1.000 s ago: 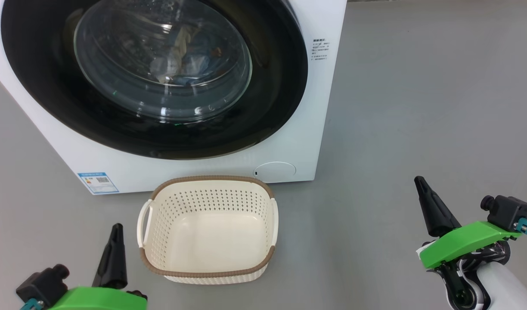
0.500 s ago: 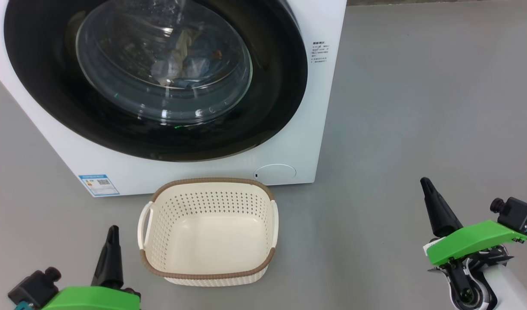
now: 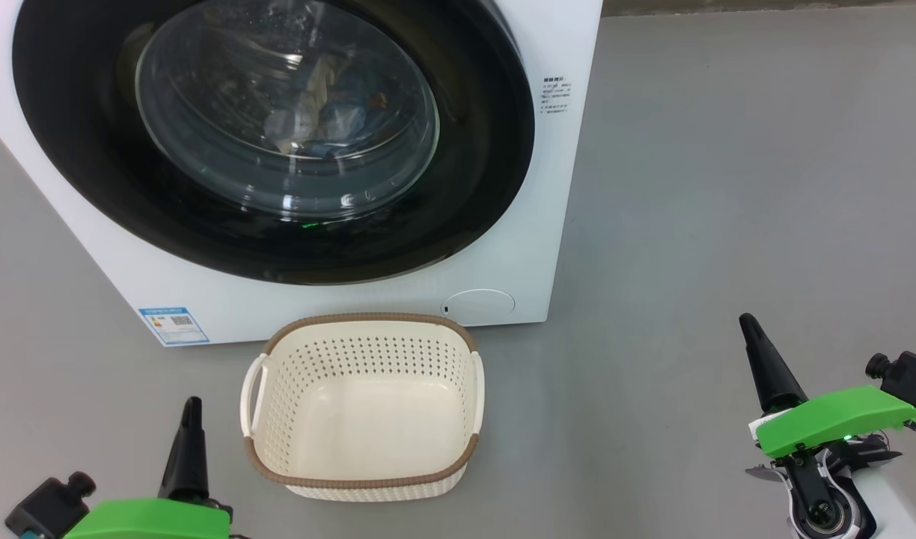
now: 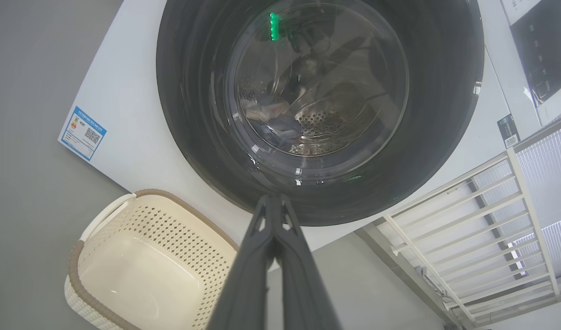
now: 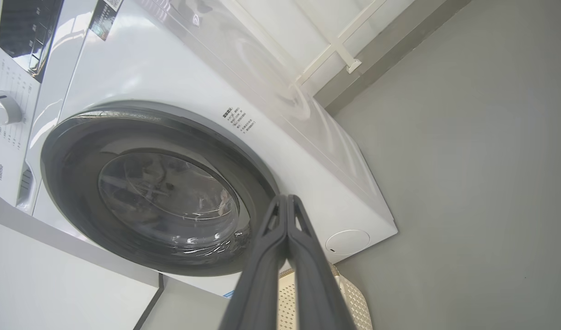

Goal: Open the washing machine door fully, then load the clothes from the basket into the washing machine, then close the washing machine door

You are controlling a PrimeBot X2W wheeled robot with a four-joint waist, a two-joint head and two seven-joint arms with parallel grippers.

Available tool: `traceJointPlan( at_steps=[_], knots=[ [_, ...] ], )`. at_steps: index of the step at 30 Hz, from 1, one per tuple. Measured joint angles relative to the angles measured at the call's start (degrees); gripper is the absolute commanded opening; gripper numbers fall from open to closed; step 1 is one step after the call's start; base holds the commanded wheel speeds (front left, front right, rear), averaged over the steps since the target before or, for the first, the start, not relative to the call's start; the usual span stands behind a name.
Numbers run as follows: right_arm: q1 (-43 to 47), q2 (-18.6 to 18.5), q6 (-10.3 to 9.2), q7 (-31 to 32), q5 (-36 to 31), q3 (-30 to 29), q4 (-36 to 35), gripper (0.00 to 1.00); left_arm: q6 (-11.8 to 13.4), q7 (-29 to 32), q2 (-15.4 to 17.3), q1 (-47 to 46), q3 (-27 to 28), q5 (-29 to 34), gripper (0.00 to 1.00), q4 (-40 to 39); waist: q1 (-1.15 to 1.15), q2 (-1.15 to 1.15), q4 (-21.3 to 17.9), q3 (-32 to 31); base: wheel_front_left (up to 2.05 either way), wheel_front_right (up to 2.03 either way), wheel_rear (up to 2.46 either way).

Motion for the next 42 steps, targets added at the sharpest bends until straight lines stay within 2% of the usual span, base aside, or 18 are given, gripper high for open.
traceJointPlan(
  at_steps=[42],
  knots=[
    [3.53,5.02,-0.16,6.93,18.87,-9.07,-2.16,0.00,-0.26,6.89,-1.70,0.38,3.99,-21.54,0.00,-0.48,0.00,0.00,0.08,-1.55,0.00,0.00,0.00]
  ],
)
